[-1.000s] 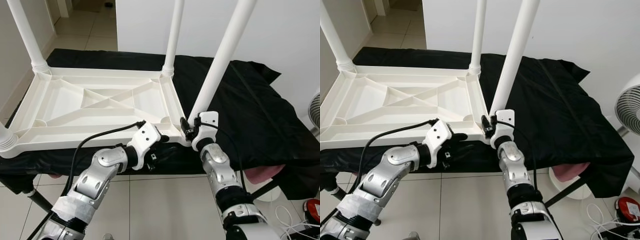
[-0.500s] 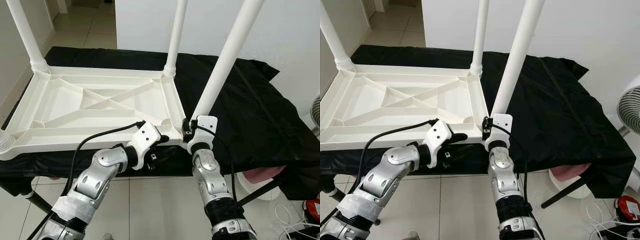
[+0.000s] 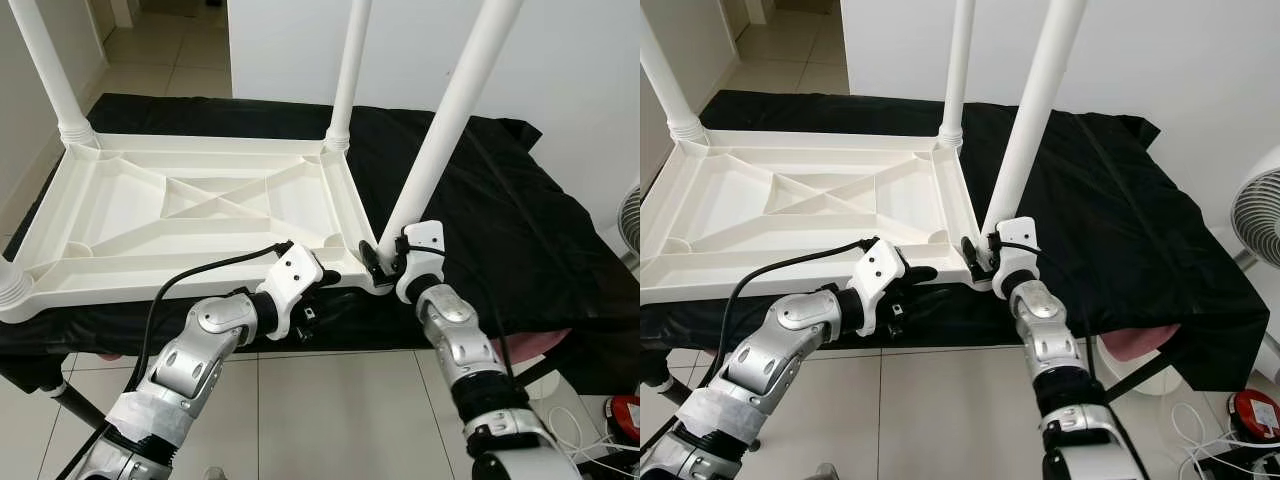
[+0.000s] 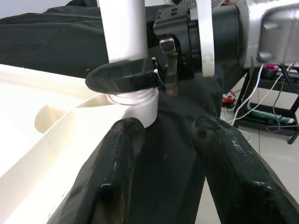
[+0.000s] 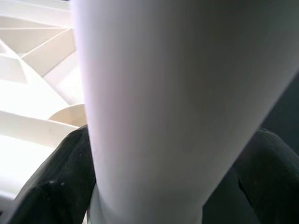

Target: Building children table

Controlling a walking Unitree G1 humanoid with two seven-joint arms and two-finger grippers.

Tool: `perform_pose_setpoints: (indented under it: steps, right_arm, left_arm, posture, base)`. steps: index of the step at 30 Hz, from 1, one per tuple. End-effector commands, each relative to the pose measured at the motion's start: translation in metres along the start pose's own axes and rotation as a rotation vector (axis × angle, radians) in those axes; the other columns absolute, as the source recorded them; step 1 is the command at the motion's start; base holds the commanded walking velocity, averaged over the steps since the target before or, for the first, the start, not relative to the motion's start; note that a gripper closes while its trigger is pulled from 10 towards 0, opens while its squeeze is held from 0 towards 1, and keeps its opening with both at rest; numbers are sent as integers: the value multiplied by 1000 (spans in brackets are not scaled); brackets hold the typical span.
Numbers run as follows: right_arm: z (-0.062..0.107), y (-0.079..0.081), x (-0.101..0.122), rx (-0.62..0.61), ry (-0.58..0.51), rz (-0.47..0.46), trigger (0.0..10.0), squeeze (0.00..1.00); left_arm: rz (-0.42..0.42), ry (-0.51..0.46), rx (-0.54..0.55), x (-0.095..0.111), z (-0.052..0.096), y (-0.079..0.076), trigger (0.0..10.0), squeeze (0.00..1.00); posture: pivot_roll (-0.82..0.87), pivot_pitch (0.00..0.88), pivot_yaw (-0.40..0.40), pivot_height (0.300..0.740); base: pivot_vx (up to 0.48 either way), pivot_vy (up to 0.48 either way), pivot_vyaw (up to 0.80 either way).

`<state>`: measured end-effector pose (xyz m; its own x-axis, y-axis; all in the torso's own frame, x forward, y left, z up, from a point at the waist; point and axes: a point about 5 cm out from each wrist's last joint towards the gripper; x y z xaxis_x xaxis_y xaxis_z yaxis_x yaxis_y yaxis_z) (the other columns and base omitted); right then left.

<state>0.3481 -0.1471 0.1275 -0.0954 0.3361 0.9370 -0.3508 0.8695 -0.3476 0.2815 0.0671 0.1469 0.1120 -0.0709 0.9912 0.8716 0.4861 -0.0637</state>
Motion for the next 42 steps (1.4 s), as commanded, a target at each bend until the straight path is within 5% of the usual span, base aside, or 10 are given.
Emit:
perform_pose_setpoints:
  steps: [1,10,22,23,25,26,37,38,40,42]
  right_arm:
    - [1,3,-7,101,14,31,10000,0]
    - [-5,11,3,392,-76,103,10000,0]
    - [-17,10,13,460,-106,153,10000,0]
    - [-17,10,12,478,-111,143,3608,0]
    - [-17,10,12,486,-116,139,3608,0]
    - [-16,11,11,497,-117,133,0,0]
    - [-12,12,2,498,-119,67,0,0]
    - [-11,12,0,478,-112,48,8118,0]
    - [-10,13,-2,451,-106,28,10000,0]
    - [-9,15,-3,442,-107,25,10000,0]
  left_arm:
    - [3,12,-37,0,-2,-1,10000,0]
    - [0,11,-37,2,-1,-1,10000,0]
    - [0,18,-43,1,0,-4,10000,0]
    - [3,28,-57,-2,0,-7,10000,0]
    - [5,32,-63,-2,0,-8,10000,0]
    - [6,37,-72,-3,0,-9,10000,0]
    - [2,72,-110,-9,1,-15,10000,0]
    - [2,73,-109,-9,1,-15,10000,0]
    - [2,76,-108,-9,1,-15,10000,0]
    - [2,77,-108,-9,1,-15,10000,0]
  posture:
    - [18,0,-84,740]
    - [33,0,-83,740]
    - [43,0,-86,740]
    - [47,0,-90,740]
    - [47,0,-90,740]
    - [47,0,-91,740]
    - [40,0,-94,740]
    - [39,0,-94,740]
    - [36,0,-95,740]
    - [36,0,-95,740]
  base:
    - [0,0,0]
    - [0,0,0]
    - [0,0,0]
    - [0,0,0]
    - [0,0,0]
    - [0,0,0]
    - [0,0,0]
    - [0,0,0]
    - [0,0,0]
    - [0,0,0]
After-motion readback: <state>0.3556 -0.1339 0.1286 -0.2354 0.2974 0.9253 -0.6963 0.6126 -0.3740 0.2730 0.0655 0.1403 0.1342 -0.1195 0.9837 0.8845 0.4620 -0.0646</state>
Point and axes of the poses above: a point about 5 cm out from each wrist's last joint towards the gripper, its own z axis pointing back from the gripper into the wrist, its own x axis along the axis of the wrist's last joint, y = z × x, and after that the axes turned 14 degrees about z, right-handed
